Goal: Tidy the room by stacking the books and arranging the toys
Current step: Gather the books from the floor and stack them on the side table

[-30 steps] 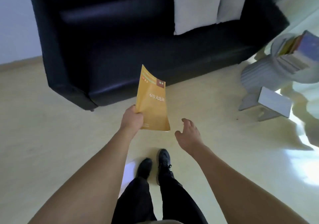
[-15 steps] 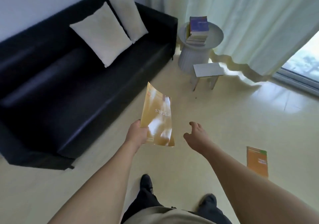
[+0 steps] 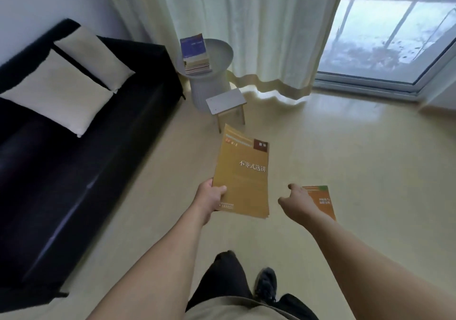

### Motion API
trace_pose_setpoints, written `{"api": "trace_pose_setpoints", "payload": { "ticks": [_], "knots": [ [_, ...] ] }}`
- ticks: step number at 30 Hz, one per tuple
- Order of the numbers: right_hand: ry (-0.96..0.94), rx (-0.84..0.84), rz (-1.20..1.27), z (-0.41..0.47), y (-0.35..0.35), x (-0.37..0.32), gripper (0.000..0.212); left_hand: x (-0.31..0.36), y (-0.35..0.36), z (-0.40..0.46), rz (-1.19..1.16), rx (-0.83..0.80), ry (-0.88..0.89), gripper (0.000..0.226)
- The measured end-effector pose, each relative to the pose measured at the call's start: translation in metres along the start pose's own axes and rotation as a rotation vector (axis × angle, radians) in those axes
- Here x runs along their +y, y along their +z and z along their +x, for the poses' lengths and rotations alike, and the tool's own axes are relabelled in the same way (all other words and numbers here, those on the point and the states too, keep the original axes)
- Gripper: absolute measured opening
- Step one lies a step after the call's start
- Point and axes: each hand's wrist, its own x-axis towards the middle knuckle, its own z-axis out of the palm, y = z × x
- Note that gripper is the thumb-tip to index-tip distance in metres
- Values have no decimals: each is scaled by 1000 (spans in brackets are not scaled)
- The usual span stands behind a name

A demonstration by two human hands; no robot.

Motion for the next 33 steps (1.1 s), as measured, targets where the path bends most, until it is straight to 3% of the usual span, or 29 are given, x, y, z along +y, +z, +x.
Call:
{"api": "trace_pose_setpoints", "payload": {
  "ticks": [14, 19, 24, 33],
  "knots": [
    [-4, -20, 78, 137, -126, 66, 63, 48, 153, 96, -111, 97, -155, 19],
    [89, -94, 40, 189, -184, 116, 60, 63, 227, 142, -81, 173, -227, 21],
    [192, -62, -67, 242, -249, 180, 59, 80, 322, 166, -12, 168, -263, 23],
    [217, -258, 145, 351, -250, 253, 53, 68, 447, 204, -15, 189, -308, 20]
  ]
}}
